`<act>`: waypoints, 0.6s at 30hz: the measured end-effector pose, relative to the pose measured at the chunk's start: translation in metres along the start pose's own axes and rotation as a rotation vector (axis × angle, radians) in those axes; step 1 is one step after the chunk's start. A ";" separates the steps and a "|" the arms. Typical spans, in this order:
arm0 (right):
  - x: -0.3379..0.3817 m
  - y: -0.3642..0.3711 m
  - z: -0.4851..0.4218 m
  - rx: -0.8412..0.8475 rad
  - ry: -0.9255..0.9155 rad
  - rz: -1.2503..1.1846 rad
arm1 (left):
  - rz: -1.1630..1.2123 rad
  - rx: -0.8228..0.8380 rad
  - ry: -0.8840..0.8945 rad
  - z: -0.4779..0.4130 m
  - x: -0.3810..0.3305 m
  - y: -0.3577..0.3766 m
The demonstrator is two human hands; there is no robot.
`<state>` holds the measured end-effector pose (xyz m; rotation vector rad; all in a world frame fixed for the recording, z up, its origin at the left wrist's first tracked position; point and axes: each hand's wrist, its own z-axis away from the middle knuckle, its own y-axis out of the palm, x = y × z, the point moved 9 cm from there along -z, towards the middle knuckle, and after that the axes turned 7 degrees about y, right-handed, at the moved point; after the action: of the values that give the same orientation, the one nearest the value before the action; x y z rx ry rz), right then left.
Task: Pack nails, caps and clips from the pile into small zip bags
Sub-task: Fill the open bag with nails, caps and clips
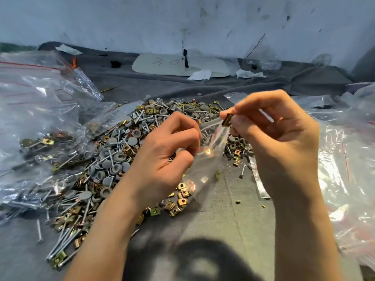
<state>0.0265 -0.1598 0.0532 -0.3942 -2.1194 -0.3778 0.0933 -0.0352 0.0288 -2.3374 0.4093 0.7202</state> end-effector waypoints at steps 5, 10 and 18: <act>0.018 0.023 0.006 0.091 -0.123 0.414 | 0.055 -0.020 0.039 -0.001 -0.014 -0.002; 0.020 0.024 0.008 0.152 -0.093 0.463 | 0.232 -0.122 0.005 0.000 -0.012 -0.010; 0.024 -0.026 0.000 -0.158 -0.092 0.190 | 0.344 -0.143 -0.045 0.001 -0.010 -0.012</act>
<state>0.0029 -0.1801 0.0703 -0.7108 -2.1253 -0.4248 0.0899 -0.0246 0.0400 -2.4053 0.7748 0.9897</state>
